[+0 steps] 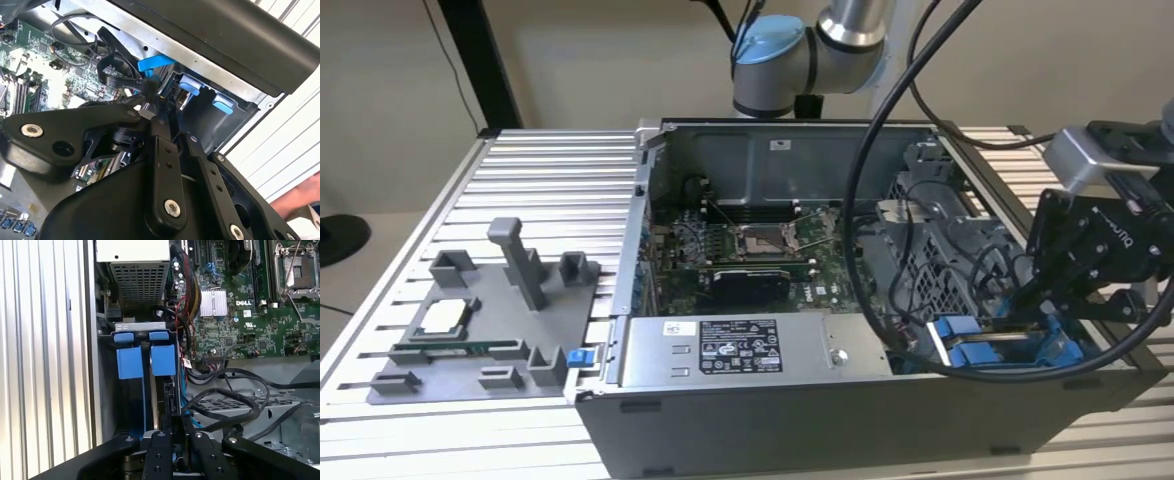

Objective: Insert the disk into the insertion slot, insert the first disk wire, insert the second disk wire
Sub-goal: 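Insert the first disk wire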

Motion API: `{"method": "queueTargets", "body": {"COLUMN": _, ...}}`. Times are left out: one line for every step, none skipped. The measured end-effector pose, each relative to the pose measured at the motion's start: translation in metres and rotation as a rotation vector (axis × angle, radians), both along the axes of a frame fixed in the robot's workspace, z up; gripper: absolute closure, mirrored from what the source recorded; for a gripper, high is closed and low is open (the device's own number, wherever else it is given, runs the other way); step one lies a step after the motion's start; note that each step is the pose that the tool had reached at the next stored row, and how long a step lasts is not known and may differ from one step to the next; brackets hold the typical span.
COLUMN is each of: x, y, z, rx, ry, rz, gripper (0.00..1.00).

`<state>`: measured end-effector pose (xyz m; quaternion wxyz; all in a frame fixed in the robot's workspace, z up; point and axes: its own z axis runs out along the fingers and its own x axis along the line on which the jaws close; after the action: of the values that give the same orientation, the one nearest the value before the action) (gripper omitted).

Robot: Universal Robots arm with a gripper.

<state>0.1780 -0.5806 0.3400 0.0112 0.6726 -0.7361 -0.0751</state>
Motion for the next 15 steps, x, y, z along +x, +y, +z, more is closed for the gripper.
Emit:
{"method": "queueTargets", "body": {"x": 0.0, "y": 0.0, "z": -0.0005, "rx": 0.0002, "ry": 0.0, "rz": 0.0, "gripper": 1.0}}
{"method": "queueTargets", "body": {"x": 0.0, "y": -0.0001, "z": -0.001, "rx": 0.0002, "ry": 0.0001, "rz": 0.0, "gripper": 1.0}}
{"method": "queueTargets", "body": {"x": 0.0, "y": -0.0001, "z": -0.0014, "rx": 0.0, "ry": 0.0, "rz": 0.0, "gripper": 1.0}}
{"method": "queueTargets", "body": {"x": 0.0, "y": -0.0002, "z": -0.002, "rx": -0.0001, "ry": 0.0001, "rz": 0.0, "gripper": 1.0}}
{"method": "queueTargets", "body": {"x": 0.0001, "y": -0.0001, "z": -0.0029, "rx": 0.0007, "ry": -0.0001, "rz": 0.0, "gripper": 1.0}}
{"method": "queueTargets", "body": {"x": 0.0001, "y": -0.0002, "z": -0.0038, "rx": 0.001, "ry": 0.0, "rz": 0.0, "gripper": 1.0}}
{"method": "queueTargets", "body": {"x": 0.0001, "y": -0.0002, "z": -0.0042, "rx": 0.0005, "ry": 0.0, "rz": 0.0, "gripper": 1.0}}
{"method": "queueTargets", "body": {"x": 0.0001, "y": -0.0002, "z": -0.0051, "rx": 0.0003, "ry": 0.0, "rz": 0.0, "gripper": 1.0}}
{"method": "queueTargets", "body": {"x": 0.0002, "y": -0.0002, "z": -0.0059, "rx": -0.0003, "ry": -0.0001, "rz": 0.0, "gripper": 1.0}}
{"method": "queueTargets", "body": {"x": 0.0002, "y": -0.0002, "z": -0.0066, "rx": -0.0007, "ry": 0.0002, "rz": 0.0, "gripper": 1.0}}
{"method": "queueTargets", "body": {"x": 0.0001, "y": -0.0002, "z": -0.007, "rx": -0.0005, "ry": 0.0008, "rz": 0.0, "gripper": 1.0}}
{"method": "queueTargets", "body": {"x": 0.0001, "y": -0.0002, "z": -0.0077, "rx": 0.0009, "ry": 0.0013, "rz": 0.0, "gripper": 1.0}}
{"method": "queueTargets", "body": {"x": 0.0, "y": -0.0002, "z": -0.0076, "rx": 0.0006, "ry": 0.0013, "rz": 0.0, "gripper": 0.0}}
{"method": "queueTargets", "body": {"x": 0.0, "y": -0.0003, "z": -0.0062, "rx": 0.001, "ry": 0.0015, "rz": 0.0, "gripper": 0.0}}
{"method": "queueTargets", "body": {"x": -0.0002, "y": -0.0002, "z": -0.0023, "rx": 0.0014, "ry": 0.0015, "rz": 0.0, "gripper": 0.0}}
